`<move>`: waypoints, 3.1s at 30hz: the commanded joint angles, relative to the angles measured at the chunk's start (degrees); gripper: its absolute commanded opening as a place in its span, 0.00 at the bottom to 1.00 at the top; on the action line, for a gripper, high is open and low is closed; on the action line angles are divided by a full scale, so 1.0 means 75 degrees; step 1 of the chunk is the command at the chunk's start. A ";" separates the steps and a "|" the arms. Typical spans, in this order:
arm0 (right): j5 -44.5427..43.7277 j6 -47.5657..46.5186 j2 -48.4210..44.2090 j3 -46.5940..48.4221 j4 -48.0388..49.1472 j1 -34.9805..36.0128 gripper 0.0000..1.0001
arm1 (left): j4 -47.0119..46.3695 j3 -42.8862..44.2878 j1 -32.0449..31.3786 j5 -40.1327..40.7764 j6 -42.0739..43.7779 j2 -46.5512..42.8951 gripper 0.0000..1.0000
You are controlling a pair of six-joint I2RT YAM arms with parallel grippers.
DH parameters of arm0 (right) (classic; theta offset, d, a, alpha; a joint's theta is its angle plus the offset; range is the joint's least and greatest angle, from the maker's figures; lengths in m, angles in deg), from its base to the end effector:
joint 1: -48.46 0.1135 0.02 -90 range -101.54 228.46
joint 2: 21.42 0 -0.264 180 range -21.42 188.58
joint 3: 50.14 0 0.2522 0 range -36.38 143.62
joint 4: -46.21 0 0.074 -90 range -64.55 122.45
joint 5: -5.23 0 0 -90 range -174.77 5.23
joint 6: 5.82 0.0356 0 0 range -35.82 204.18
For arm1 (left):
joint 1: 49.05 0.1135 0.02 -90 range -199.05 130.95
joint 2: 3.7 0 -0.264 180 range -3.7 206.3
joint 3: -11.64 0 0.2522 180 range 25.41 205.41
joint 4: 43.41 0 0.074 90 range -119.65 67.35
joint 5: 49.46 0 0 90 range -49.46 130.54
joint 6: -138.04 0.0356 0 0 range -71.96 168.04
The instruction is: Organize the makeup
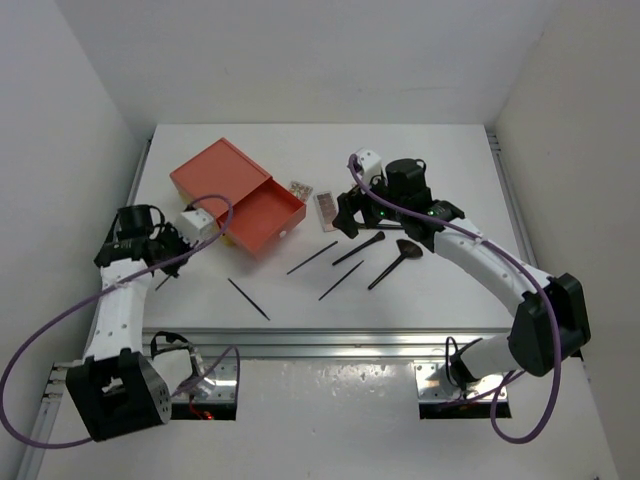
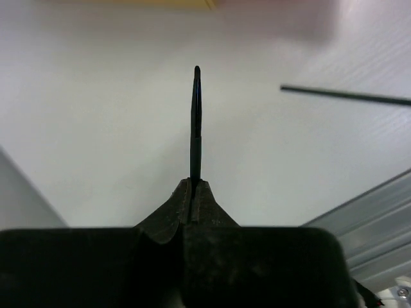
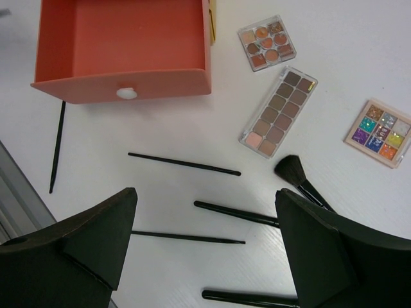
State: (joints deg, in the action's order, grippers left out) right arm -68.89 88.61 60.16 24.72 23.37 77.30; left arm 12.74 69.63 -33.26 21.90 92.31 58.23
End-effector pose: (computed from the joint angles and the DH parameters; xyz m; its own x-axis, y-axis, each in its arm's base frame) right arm 0.2808 0.1658 0.2917 -0.4828 -0.1810 -0.8568 -0.6371 0.7439 0.2018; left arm 0.1966 0.0438 0.2357 -0.6702 0.4978 -0.5504 0.5074 0.8486 0.1497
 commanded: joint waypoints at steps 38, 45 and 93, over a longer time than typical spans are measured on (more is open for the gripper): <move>-0.0897 0.0276 -0.0600 -0.0636 0.0180 -0.0119 0.92 | -0.2606 0.3887 -0.3641 -0.0785 -0.3128 0.2525 0.62; -0.2831 0.0945 -0.0600 -0.0553 -0.0864 -0.0154 0.92 | 0.0378 0.4134 -0.3792 -0.2437 0.2100 0.1260 0.38; -0.3956 0.1482 -0.2558 -0.2487 -0.1343 0.0162 0.92 | 0.1482 0.1776 -0.5423 -0.1040 0.3838 0.3954 0.00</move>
State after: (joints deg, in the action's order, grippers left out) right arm -95.25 97.64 40.79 5.31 13.21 78.24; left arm 21.05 76.17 -74.22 21.47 130.83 88.07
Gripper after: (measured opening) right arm 0.916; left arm 0.029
